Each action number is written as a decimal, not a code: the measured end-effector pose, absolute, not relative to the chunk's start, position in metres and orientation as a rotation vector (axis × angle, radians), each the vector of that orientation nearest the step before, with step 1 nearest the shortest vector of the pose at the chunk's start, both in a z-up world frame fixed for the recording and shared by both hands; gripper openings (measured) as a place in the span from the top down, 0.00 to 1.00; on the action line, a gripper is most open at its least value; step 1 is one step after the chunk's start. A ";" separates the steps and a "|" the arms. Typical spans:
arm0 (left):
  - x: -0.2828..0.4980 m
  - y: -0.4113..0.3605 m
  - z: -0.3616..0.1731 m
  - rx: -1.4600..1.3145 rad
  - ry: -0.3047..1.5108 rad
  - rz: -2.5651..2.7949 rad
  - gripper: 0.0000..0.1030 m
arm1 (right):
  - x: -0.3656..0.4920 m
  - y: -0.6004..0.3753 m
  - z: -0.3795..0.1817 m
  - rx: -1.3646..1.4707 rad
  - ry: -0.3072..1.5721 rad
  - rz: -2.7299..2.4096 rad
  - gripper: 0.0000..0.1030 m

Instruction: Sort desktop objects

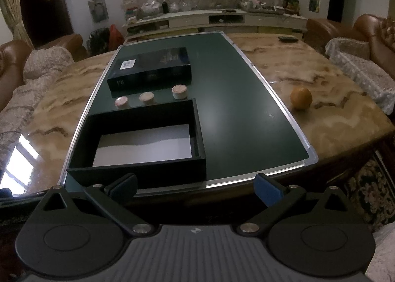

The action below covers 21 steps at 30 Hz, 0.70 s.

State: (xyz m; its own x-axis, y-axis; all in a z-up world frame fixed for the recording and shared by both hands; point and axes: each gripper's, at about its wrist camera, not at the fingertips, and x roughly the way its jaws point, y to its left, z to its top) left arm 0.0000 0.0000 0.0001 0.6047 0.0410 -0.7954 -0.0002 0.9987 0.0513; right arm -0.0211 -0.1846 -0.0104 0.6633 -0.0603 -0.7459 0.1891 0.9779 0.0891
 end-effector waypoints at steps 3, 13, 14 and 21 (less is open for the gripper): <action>0.000 0.000 0.002 0.037 0.920 0.021 0.00 | -0.022 -0.186 -0.010 0.161 0.837 -0.140 0.00; 0.005 0.004 -0.004 0.025 0.942 0.027 0.00 | -0.016 -0.177 -0.014 0.158 0.835 -0.142 0.00; 0.005 0.005 -0.004 0.024 0.944 0.026 0.00 | -0.016 -0.177 -0.015 0.158 0.835 -0.141 0.00; 0.005 0.005 -0.007 0.029 0.948 0.029 0.00 | -0.015 -0.177 -0.020 0.146 0.839 -0.123 0.00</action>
